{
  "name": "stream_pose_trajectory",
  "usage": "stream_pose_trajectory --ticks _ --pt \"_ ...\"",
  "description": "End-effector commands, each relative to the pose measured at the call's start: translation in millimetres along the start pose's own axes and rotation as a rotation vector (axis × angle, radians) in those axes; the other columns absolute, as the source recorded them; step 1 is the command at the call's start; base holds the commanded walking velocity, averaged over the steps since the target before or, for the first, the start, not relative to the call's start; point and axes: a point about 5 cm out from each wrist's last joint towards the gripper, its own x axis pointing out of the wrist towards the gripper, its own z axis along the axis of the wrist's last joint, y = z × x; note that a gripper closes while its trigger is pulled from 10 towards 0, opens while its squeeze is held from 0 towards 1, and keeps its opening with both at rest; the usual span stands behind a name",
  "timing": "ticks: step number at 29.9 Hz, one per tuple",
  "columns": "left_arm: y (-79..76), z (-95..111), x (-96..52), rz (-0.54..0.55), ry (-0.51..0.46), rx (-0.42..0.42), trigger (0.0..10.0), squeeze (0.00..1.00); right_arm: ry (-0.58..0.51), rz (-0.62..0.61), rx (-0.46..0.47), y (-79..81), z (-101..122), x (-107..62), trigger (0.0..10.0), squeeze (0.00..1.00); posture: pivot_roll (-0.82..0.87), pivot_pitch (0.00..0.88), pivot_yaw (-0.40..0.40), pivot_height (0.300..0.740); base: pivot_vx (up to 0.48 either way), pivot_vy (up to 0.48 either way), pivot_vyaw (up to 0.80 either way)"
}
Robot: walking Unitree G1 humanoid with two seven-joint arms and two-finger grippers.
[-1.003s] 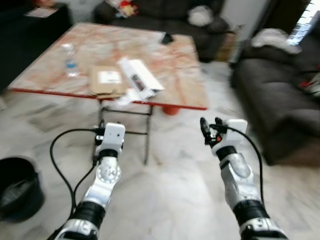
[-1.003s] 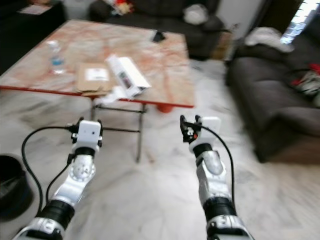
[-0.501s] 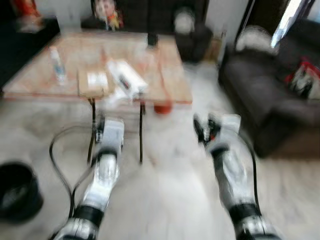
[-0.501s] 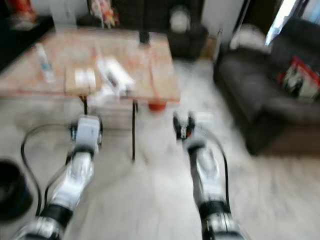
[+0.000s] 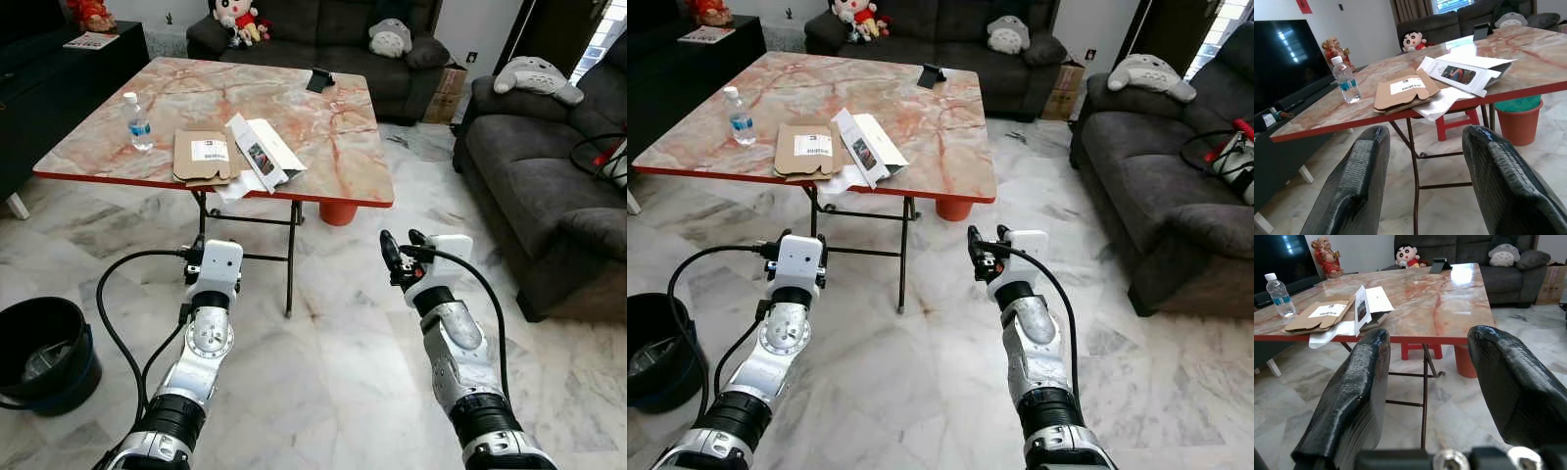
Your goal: Picking trash to rubbish bin
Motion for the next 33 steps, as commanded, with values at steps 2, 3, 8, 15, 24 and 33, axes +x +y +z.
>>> stream_pose_trajectory --ticks 2,3,8,15,24,33 --pt "0.4 7.6 4.3 0.014 -0.02 -0.003 10.0 0.0 -0.028 -0.003 0.0 -1.2 8.2 3.7 10.0 0.0 0.09 0.0 -0.103 0.74 0.337 0.0 0.0" --pt "0.7 7.4 4.4 0.016 -0.018 -0.001 10.0 0.0 -0.023 -0.006 0.005 -1.5 8.0 4.2 10.0 0.0 0.09 0.0 -0.103 0.74 0.364 0.0 0.0" --pt "0.9 7.3 4.7 0.016 -0.017 0.001 10.0 0.0 -0.01 -0.005 0.003 -1.2 7.0 4.7 10.0 0.0 0.09 0.0 -0.103 0.74 0.373 0.0 -0.6" --pt "1.3 7.8 5.0 0.018 -0.018 0.004 10.0 0.0 -0.017 0.0 -0.003 0.0 6.6 4.0 10.0 0.0 0.1 0.0 -0.106 0.74 0.381 0.0 -0.11" --pt "3.6 8.7 5.0 0.027 -0.019 0.008 10.0 0.0 -0.033 0.018 -0.019 2.1 8.1 2.9 10.0 0.0 0.1 0.0 -0.104 0.74 0.382 0.0 0.0" --pt "4.5 10.3 6.0 0.028 -0.024 0.007 10.0 0.0 -0.035 0.028 -0.022 3.7 7.7 2.5 10.0 0.0 0.1 0.0 -0.102 0.74 0.381 0.0 0.45"
